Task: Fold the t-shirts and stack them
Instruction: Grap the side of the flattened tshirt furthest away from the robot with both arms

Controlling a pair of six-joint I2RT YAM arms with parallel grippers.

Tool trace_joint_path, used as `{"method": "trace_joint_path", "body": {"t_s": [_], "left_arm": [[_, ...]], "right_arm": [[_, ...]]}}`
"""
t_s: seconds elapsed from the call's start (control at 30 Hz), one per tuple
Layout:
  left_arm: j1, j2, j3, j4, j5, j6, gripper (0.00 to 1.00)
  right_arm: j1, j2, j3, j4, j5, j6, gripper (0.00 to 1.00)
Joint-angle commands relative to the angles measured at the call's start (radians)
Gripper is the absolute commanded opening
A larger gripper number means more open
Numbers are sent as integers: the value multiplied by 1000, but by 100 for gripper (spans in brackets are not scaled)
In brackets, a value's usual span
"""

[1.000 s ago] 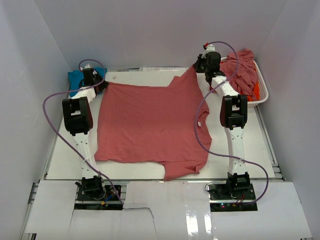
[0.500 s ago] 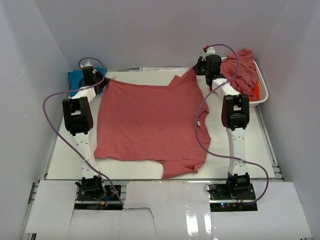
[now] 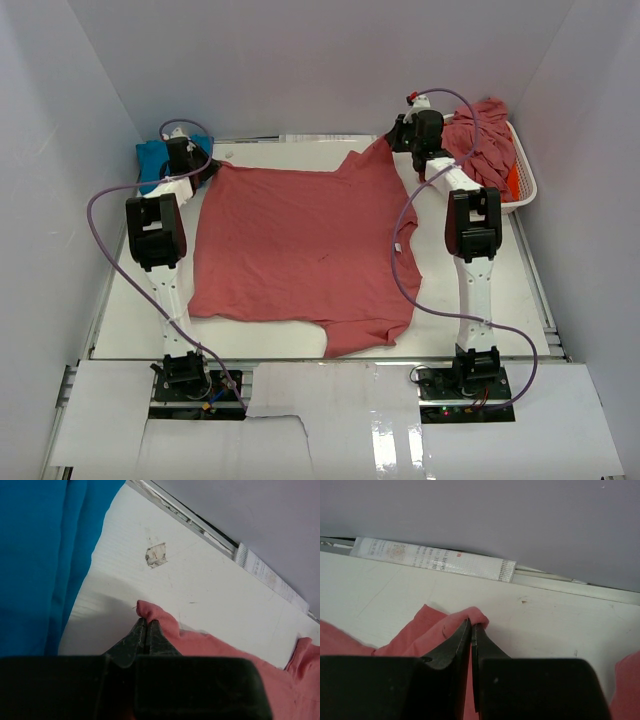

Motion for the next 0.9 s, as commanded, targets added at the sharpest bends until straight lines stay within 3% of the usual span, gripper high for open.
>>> {"method": "trace_joint_path", "body": {"t_s": [0.0,0.2,0.5,0.87], "left_arm": [[-4,-15,-11,20,9,20,0],[-7,-35,-42,-3,-18,27,0],[-9,-72,-62,-3,-29,33,0],[-9,-124,-111,-1,-72,49,0]], "right_arm": [[3,-102,-34,48,-35,-1,8],[3,-175,-144,59,-64,5,8],[3,-240,-149,4,-95,-29,8],[-10,-332,-270,33,-78,-35,8]]}}
